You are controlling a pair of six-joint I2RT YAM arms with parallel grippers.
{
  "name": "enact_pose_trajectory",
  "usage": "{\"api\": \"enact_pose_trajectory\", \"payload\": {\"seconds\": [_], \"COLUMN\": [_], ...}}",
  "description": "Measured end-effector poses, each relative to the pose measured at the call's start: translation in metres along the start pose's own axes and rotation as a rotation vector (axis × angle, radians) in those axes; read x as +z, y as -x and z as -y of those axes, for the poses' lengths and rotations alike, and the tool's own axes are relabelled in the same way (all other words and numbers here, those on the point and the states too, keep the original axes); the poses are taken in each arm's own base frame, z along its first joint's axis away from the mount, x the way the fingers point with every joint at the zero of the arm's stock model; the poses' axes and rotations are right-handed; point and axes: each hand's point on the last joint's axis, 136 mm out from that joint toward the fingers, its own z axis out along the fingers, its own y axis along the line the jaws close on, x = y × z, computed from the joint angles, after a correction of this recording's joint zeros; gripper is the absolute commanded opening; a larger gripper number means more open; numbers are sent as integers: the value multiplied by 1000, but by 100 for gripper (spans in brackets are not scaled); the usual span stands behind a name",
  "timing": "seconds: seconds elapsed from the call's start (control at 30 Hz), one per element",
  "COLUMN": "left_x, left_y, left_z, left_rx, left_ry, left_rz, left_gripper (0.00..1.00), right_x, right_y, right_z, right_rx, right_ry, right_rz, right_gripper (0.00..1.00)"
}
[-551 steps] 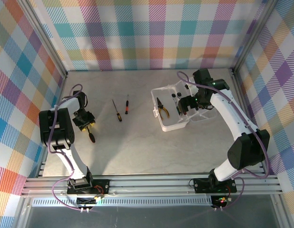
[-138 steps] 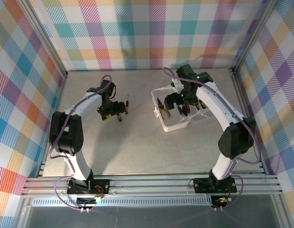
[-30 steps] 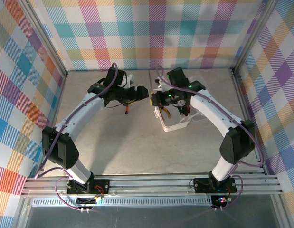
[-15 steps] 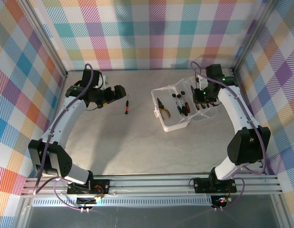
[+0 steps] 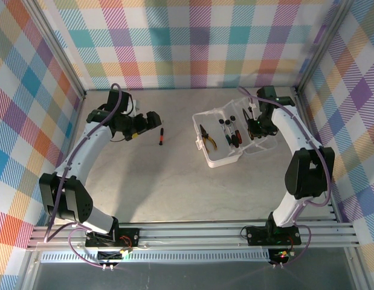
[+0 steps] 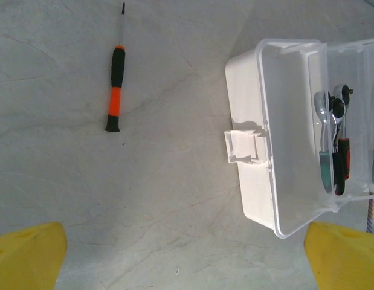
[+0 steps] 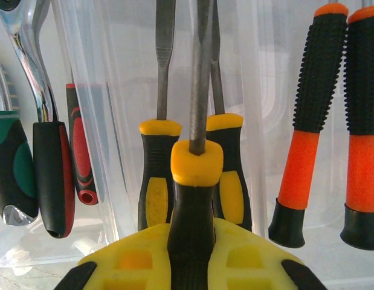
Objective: Pack the tool kit
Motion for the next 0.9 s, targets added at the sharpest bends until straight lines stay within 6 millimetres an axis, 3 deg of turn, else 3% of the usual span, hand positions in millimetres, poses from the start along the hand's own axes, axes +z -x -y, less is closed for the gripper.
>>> {"api": "enact_pose_trajectory", "payload": {"seconds": [0.67, 0.9], "left_x": [7, 8], "left_y": [-2, -3], "left_z": [-2, -1], "left_rx": [-8, -9], "left_ry": [-3, -6], "left_rz": [-24, -29], "left_gripper": [100, 100], "right_x": [3, 5], "right_y": [6, 5], "right_z": [-7, 4], "right_rx": [-24, -30], "right_ry": [1, -67], "right_rz": [14, 4], "right_gripper": [0, 0]}}
